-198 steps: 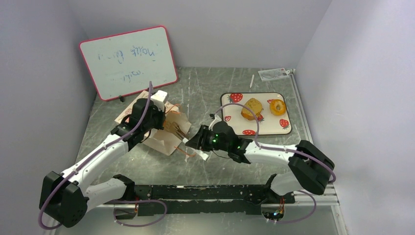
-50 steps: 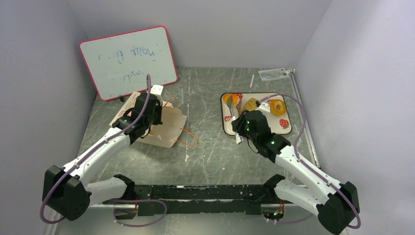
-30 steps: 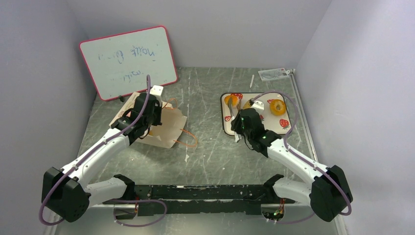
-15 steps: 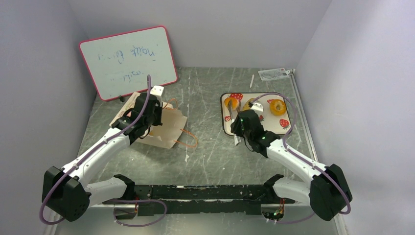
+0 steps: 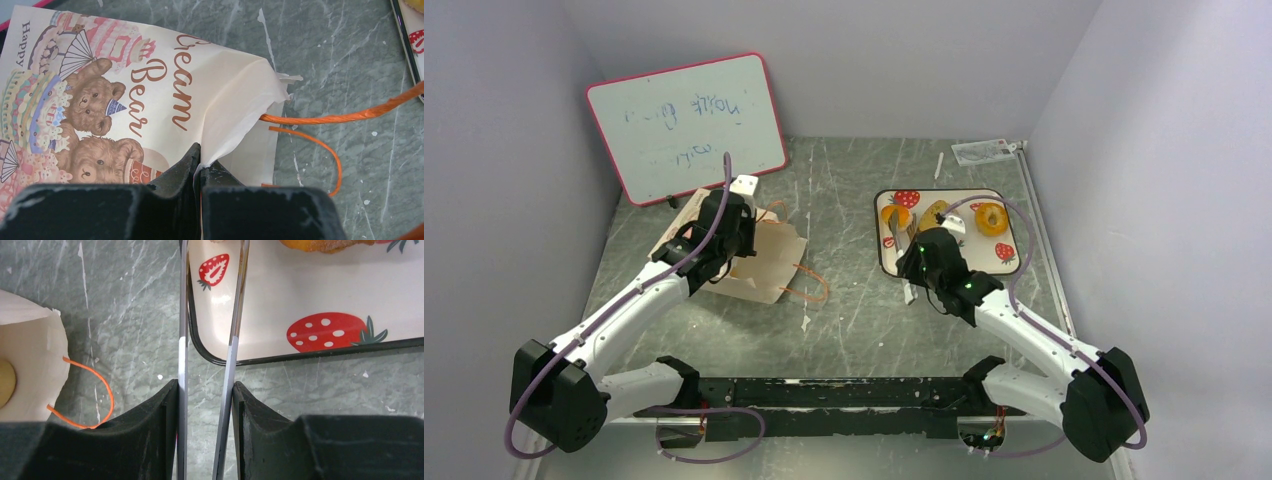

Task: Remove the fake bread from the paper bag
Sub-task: Place the fake bread in the container.

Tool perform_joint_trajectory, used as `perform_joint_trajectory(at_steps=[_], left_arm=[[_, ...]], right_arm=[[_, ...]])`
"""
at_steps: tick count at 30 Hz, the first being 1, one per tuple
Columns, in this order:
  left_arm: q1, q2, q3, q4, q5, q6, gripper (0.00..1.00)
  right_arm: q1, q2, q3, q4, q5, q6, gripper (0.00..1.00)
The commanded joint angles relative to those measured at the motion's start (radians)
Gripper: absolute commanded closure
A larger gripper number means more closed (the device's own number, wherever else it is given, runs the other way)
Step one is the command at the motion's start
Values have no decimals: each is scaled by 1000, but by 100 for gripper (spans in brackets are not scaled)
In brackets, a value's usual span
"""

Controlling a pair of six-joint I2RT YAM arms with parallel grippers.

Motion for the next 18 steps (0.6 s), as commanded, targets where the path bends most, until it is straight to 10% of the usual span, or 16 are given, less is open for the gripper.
perform_joint_trajectory(at_steps=[1,18], left_arm=[[-5,-8,21,17,34,-18,93],[-4,-3,26,12,43,-16,93]], right_arm=[[-6,-10,-11,-26,-4,25,61],[-6,12,-22,-67,-4,76,52]])
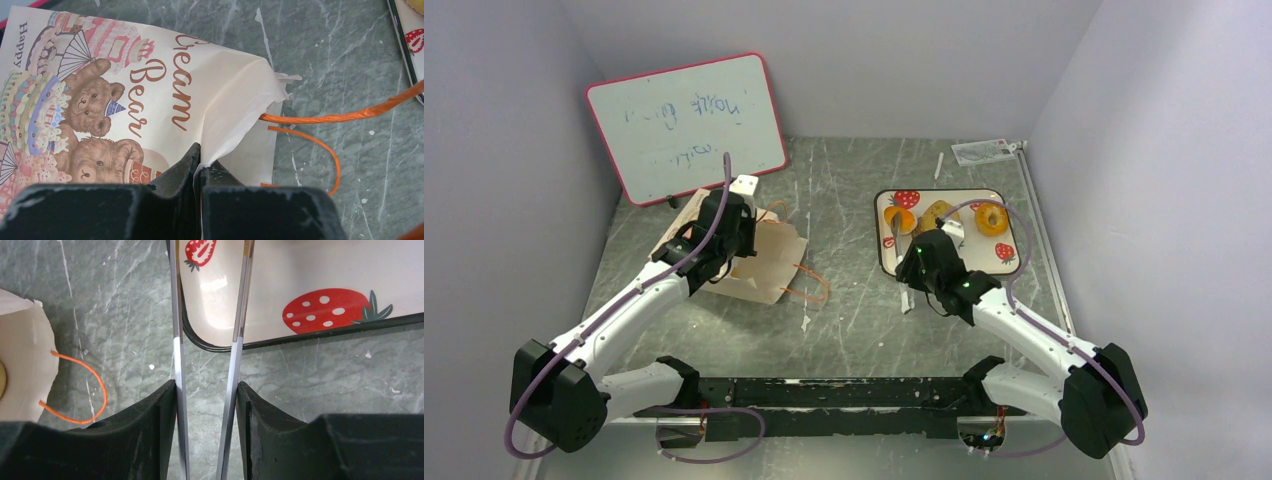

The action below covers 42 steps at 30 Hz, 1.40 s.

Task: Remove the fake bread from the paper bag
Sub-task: Place the fake bread in the container.

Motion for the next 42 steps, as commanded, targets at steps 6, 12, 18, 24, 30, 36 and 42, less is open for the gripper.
perform_joint_trajectory(at_steps=[6,12,18,24,30,36,42], left_arm=[[-3,-4,27,9,35,-14,93],[-4,-6,26,10,34,-21,93],[-4,-10,25,5,29,-26,93],[-4,-15,27,1,30,-31,93],[-4,-19,30,-3,29,-34,93],[-4,-30,15,-3,30,-40,93],[-4,-33,13,-3,26,-45,93]], right_arm=[[-6,-19,-30,-27,2,30,51],[-6,-50,-21,-55,-12,32,50],[-5,-90,-13,-81,-37,35,49],[-4,-125,1,-122,-36,39,49],[-4,-148,13,-146,-48,44,50],[-4,-188,12,-174,-59,56,51],[-4,-214,11,-193,-73,66,55]])
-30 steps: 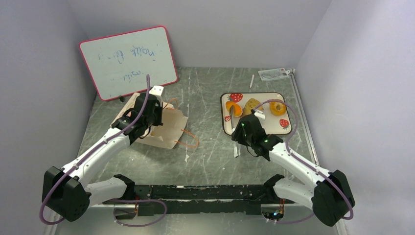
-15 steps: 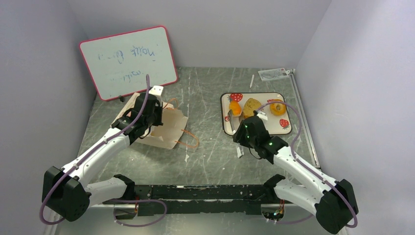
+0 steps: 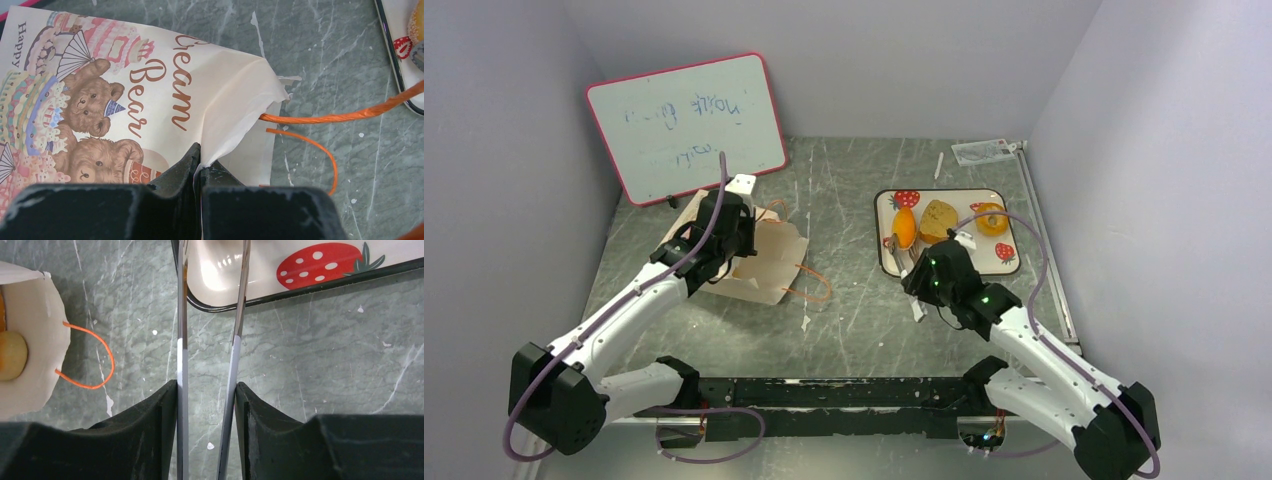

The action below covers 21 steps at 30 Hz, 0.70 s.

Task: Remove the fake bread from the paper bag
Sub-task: Place the fake bread in the container.

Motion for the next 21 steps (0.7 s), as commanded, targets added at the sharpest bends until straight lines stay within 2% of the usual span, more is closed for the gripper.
perform_joint_trajectory(at_steps=[1,10,21], left_arm=[[-5,-22,13,-3,17,-16,93],[-4,-20,16,-6,12,-20,93],[-5,-26,16,-10,15,-31,93]], right_arm=[[-4,-31,31,-14,-13,16,56],[-4,-71,49,-56,-20,9,59],[-4,-68,76,-81,-33,9,55]])
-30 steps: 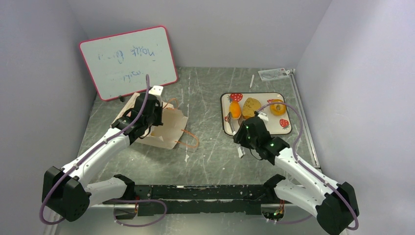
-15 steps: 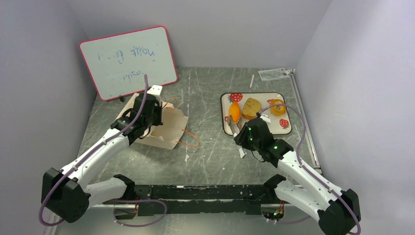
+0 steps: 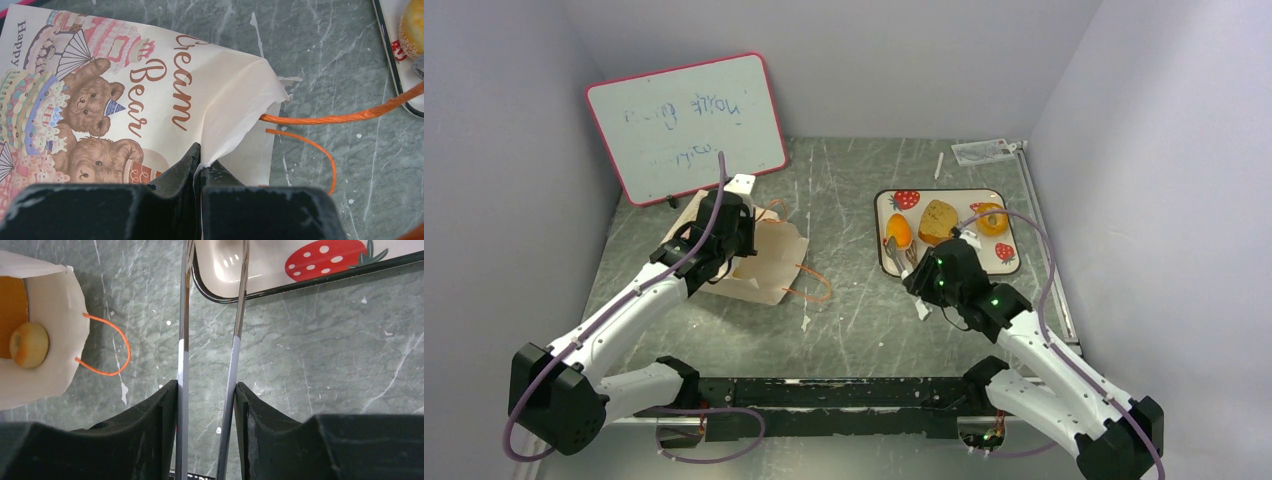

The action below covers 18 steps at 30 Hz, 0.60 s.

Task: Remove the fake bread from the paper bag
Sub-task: Place the fake bread in the container.

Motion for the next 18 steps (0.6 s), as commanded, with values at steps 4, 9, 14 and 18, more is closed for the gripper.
perform_joint_trajectory(at_steps=[4,9,14,18], left_arm=[[-5,-28,11,-13,17,-27,93],[-4,-26,18,-17,11,-22,93],[-5,-28,21,-21,12,-22,93],[-5,-42,17,-27,10,-24,93]], right_arm=[[-6,49,12,79,15,-19,58],[-19,164,26,192,44,-69,60],[-34,254,78,255,62,-90,59],[-41,286,89,246,42,-88,56]])
